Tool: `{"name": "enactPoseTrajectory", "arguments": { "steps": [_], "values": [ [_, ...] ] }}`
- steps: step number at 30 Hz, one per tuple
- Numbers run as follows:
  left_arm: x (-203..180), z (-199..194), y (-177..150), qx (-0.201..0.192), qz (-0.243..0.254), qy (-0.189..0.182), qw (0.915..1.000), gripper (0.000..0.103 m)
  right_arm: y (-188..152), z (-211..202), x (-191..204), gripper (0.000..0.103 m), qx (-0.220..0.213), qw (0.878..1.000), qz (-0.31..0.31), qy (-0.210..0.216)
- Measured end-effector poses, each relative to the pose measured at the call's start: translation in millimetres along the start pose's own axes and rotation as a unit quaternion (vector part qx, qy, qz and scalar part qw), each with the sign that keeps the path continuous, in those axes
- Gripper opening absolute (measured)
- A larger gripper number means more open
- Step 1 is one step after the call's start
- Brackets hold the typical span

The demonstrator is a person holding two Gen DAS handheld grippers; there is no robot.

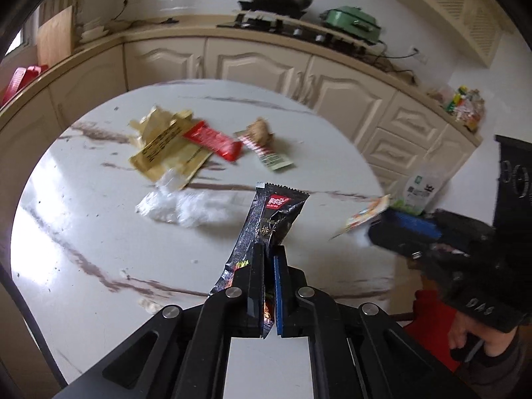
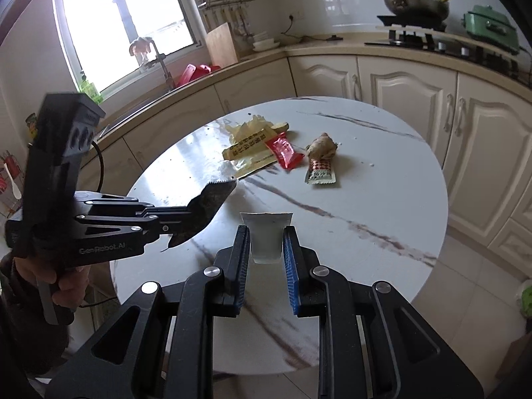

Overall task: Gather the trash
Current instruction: 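Carry cup and black packet over the blue bucket and open both tools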

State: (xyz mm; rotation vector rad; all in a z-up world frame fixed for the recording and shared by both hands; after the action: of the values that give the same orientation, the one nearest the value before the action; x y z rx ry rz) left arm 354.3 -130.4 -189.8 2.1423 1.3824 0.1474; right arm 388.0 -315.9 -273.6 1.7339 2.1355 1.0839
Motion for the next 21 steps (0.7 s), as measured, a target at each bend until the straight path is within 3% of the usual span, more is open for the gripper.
{"name": "enactPoseTrajectory", "arguments": {
  "steps": [7, 12, 17, 21],
  "values": [
    [-30, -19, 4, -0.013, 0.02, -0.01, 0.9997, 0.001, -7, -21, -3, 0.02, -0.014, 1.0, 0.013, -0.003],
    [-73, -16, 12, -0.017, 0.051, -0.022, 0.9983, 0.001, -15, -53, -23, 0.02, -0.035, 0.999, 0.03, -0.018],
    [-137, 3, 23, -0.009, 0.093, -0.051, 0.9943, 0.001, -42, -105, -70, 0.02, -0.049, 0.995, 0.06, -0.064],
    [-196, 31, 30, 0.007, 0.129, -0.075, 0.9888, 0.001, -83, -142, -126, 0.02, -0.043, 0.987, 0.1, -0.116]
  ]
}}
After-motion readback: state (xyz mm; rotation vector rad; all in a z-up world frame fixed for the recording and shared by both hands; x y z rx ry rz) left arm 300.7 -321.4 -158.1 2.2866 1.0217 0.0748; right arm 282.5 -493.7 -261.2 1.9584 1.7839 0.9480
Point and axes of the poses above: each gripper's, at about its wrist camera, not at the fingertips, and z roughly the way its jaws point, x to its left, y to its top, the point moved 7 cm from there along z, roughly the way its jaws point, and after that the axes turned 6 degrees about x, right-handed, at the moved point
